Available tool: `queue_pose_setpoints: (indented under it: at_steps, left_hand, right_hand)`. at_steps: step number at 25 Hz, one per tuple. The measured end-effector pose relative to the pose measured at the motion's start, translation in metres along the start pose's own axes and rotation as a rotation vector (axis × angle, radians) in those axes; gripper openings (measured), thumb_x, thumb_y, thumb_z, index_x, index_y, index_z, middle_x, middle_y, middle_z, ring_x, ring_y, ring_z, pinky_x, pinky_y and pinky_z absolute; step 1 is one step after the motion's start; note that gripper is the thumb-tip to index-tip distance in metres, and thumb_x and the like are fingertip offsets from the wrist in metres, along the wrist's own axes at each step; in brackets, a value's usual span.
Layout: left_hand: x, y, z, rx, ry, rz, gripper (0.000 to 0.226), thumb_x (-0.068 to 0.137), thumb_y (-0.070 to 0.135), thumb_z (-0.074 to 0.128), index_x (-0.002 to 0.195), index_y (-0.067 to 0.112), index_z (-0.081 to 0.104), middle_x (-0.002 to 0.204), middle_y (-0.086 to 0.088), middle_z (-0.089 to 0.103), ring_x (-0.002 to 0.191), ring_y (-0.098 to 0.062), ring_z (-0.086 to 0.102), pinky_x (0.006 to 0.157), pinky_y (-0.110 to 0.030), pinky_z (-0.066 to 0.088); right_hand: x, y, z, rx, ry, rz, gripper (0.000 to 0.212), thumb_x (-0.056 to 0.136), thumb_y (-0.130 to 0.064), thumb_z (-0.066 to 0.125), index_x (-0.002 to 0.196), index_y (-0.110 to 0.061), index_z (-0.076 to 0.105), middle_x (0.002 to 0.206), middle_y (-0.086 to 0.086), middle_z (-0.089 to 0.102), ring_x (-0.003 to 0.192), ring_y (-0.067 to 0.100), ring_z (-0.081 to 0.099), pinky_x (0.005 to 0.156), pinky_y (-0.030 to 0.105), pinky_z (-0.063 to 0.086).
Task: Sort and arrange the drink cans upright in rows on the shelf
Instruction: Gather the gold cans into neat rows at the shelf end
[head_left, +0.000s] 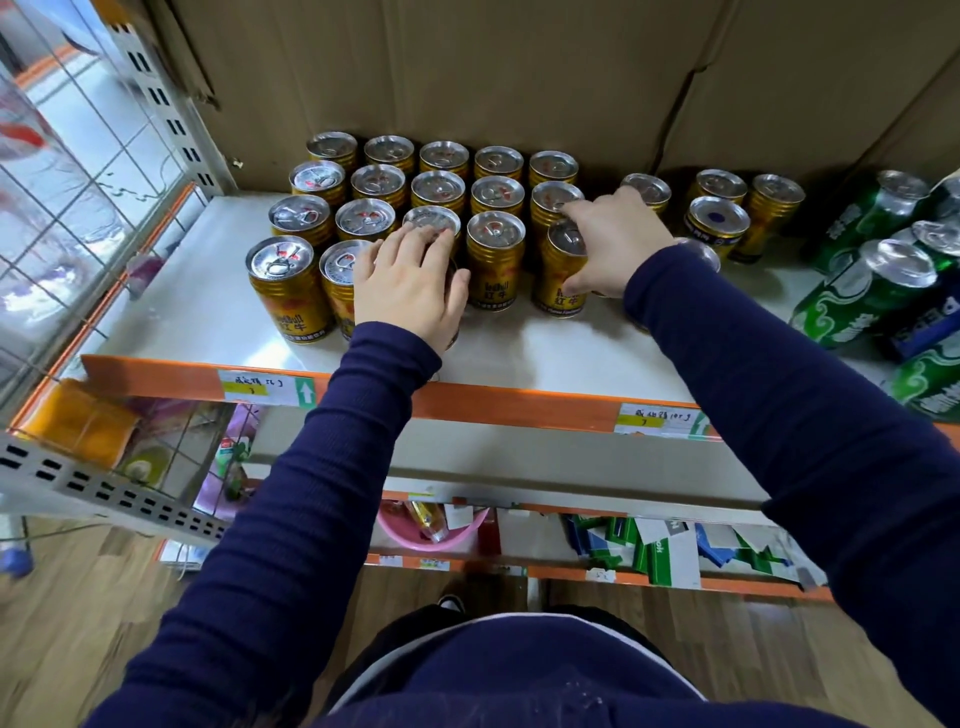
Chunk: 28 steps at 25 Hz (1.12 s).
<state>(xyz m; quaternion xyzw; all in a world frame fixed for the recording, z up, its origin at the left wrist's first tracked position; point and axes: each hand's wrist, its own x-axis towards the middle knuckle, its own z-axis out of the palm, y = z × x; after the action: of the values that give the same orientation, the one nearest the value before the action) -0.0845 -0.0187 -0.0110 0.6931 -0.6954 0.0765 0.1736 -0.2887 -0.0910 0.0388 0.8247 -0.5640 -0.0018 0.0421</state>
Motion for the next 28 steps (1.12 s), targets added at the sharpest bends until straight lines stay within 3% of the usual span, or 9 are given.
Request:
queue_pose_setpoints:
  at_steps: [3,11,15,19,24,26,28]
  left_hand:
    - [0.001,-0.001,0.002,0.009,-0.004,-0.001,0.058,0.09,0.045,0.025,0.137,0.017,0.045,0.14,-0.006,0.047,0.133,-0.026,0.037,0.108,-0.042,0.021]
    - [0.002,-0.001,0.001,-0.011,-0.012,0.003,0.058,0.09,0.045,0.026,0.137,0.017,0.045,0.141,-0.006,0.046,0.135,-0.025,0.035,0.109,-0.042,0.021]
    - [0.008,0.005,-0.005,-0.148,-0.021,-0.013,0.05,0.092,0.042,0.041,0.134,0.015,0.049,0.138,-0.007,0.048,0.131,-0.027,0.038,0.107,-0.044,0.024]
    - [0.022,0.047,-0.01,-0.287,0.093,0.12,0.042,0.088,0.035,0.05,0.123,0.013,0.058,0.128,-0.007,0.055,0.12,-0.027,0.048,0.101,-0.044,0.032]
    - [0.077,0.124,-0.008,-0.158,-0.182,0.269,0.051,0.089,0.044,0.051,0.131,0.015,0.048,0.133,-0.007,0.052,0.124,-0.028,0.046,0.104,-0.045,0.032]
    - [0.097,0.14,-0.001,-0.045,-0.268,0.268,0.053,0.085,0.051,0.053,0.122,0.012,0.053,0.124,-0.011,0.057,0.118,-0.032,0.049,0.098,-0.044,0.035]
    - [0.11,0.148,0.007,0.038,-0.31,0.241,0.053,0.079,0.055,0.058,0.11,0.012,0.058,0.113,-0.012,0.061,0.116,-0.035,0.046,0.095,-0.044,0.035]
  right_hand:
    - [0.003,0.0,0.0,0.063,0.034,0.01,0.071,0.066,-0.053,0.077,0.116,-0.009,0.054,0.108,0.016,0.061,0.107,0.033,0.046,0.087,0.042,0.04]
    - [-0.015,0.002,0.012,0.226,0.129,-0.003,0.076,0.07,-0.051,0.075,0.131,-0.015,0.046,0.124,0.01,0.055,0.12,0.029,0.042,0.098,0.042,0.034]
    - [-0.042,0.046,0.014,0.276,0.361,0.192,0.053,0.079,-0.055,0.063,0.116,-0.018,0.059,0.117,0.008,0.059,0.115,0.03,0.046,0.094,0.041,0.036]
    - [-0.068,0.081,0.023,0.354,0.213,0.264,0.061,0.077,-0.051,0.067,0.126,-0.017,0.057,0.124,0.01,0.059,0.115,0.029,0.051,0.095,0.039,0.04]
    - [-0.09,0.103,0.023,0.532,0.231,0.261,0.051,0.08,-0.025,0.071,0.127,-0.015,0.054,0.117,0.0,0.06,0.103,0.02,0.058,0.084,0.024,0.04]
    - [-0.092,0.107,0.023,0.526,0.217,0.222,0.05,0.08,-0.028,0.07,0.127,-0.015,0.055,0.121,0.005,0.06,0.109,0.022,0.056,0.085,0.023,0.038]
    - [-0.086,0.107,0.026,0.519,0.173,0.198,0.063,0.081,-0.036,0.071,0.135,-0.013,0.049,0.135,0.006,0.053,0.123,0.022,0.048,0.098,0.028,0.036]
